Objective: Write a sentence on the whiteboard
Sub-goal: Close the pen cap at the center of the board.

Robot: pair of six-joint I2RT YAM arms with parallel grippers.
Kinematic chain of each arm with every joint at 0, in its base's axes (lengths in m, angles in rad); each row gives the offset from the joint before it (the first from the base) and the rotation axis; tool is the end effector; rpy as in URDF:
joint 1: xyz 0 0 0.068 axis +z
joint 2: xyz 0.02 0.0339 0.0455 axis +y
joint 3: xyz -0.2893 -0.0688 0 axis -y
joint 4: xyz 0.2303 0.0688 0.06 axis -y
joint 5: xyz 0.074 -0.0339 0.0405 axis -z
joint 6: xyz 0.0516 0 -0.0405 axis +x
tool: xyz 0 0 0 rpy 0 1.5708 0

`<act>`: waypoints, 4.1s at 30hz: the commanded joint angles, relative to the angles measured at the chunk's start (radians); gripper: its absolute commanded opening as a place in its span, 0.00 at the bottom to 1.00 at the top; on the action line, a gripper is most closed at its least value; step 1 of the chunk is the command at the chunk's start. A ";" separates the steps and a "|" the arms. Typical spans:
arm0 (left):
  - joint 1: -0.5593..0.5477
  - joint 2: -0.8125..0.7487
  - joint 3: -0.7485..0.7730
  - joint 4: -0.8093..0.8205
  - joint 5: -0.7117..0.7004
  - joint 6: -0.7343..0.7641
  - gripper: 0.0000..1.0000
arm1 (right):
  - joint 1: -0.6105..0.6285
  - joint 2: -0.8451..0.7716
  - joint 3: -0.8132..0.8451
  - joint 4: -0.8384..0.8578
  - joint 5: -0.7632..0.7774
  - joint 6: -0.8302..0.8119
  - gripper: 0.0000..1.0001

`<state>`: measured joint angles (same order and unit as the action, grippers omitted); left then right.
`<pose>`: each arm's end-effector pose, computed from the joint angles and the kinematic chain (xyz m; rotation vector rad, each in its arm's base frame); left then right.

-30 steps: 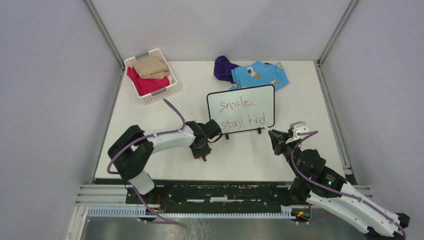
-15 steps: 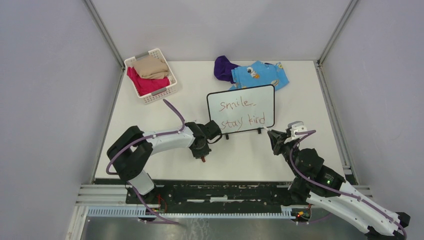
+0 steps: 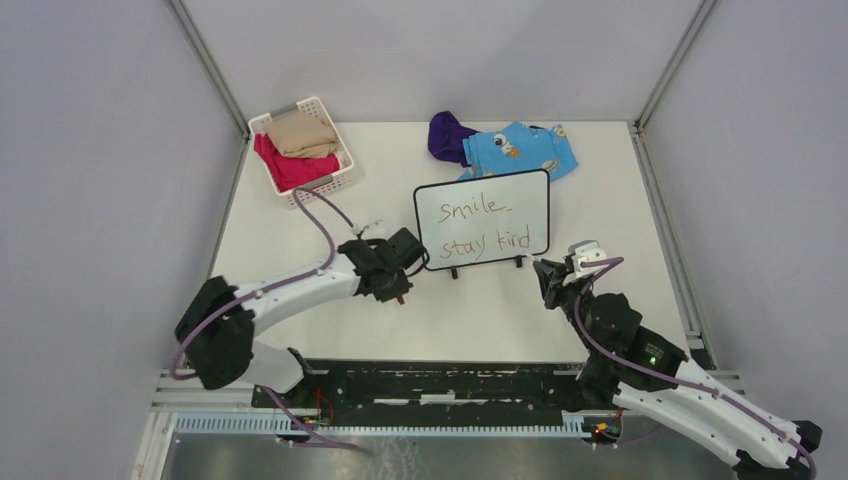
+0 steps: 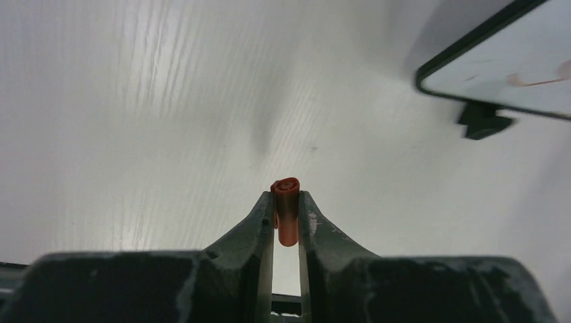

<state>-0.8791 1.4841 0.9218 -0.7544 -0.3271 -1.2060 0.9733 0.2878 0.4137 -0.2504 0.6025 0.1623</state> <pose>0.1739 -0.1840 0.2108 -0.5014 2.6864 -0.0742 0.0687 0.0490 0.2696 -0.2315 1.6690 0.3457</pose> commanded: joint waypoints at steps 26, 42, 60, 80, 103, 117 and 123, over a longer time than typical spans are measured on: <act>0.281 -0.551 0.290 0.751 0.037 0.521 0.02 | 0.005 0.530 0.443 0.780 -0.250 -0.211 0.00; 0.281 -0.607 0.278 0.968 0.195 0.352 0.02 | 0.005 0.553 0.421 0.950 -0.462 -0.064 0.00; 0.281 -0.563 0.192 1.267 0.288 0.067 0.02 | 0.328 0.577 0.339 1.343 -0.294 -0.439 0.00; 0.280 -0.477 0.218 1.304 0.452 -0.158 0.02 | 0.396 0.706 0.410 1.438 -0.231 -0.526 0.00; 0.223 -0.457 0.200 1.286 0.542 -0.114 0.02 | 0.397 0.736 0.415 1.476 -0.163 -0.533 0.00; 0.169 -0.455 0.180 1.262 0.505 -0.076 0.02 | 0.396 0.726 0.404 1.483 -0.165 -0.527 0.00; 0.159 -0.460 0.175 1.250 0.489 -0.063 0.02 | 0.397 0.722 0.399 1.494 -0.151 -0.533 0.00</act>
<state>-0.7105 1.0317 1.1000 0.4843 0.1802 -1.3220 1.3663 1.0229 0.7845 1.1923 0.4316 -0.3645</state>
